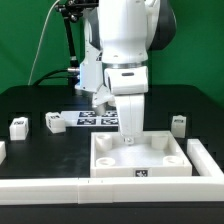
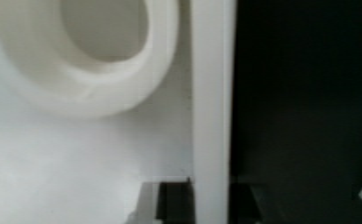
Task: Assemble one leg
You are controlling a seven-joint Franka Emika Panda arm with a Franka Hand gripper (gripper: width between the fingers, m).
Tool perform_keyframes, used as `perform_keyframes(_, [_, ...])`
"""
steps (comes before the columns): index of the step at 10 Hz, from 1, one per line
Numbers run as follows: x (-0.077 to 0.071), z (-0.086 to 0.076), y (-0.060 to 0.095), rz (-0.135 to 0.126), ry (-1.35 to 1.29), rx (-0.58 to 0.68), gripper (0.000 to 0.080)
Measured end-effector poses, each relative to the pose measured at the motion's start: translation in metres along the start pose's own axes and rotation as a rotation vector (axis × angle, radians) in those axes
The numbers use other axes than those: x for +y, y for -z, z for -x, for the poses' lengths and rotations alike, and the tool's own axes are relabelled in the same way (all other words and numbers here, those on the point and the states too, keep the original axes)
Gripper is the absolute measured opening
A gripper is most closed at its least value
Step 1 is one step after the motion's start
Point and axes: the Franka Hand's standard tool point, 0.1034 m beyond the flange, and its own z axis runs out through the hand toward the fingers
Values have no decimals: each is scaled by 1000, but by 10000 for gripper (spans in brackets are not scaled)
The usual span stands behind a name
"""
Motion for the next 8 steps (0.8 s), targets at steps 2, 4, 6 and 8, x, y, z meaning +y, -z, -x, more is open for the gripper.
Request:
perform_keyframes(2, [11, -5, 0, -1, 0, 0, 57])
perform_keyframes(4, [15, -11, 0, -2, -10, 1, 57])
perform_keyframes(6, [22, -19, -1, -4, -26, 0, 57])
perform_keyframes(8, [22, -16, -1, -36, -3, -6, 57])
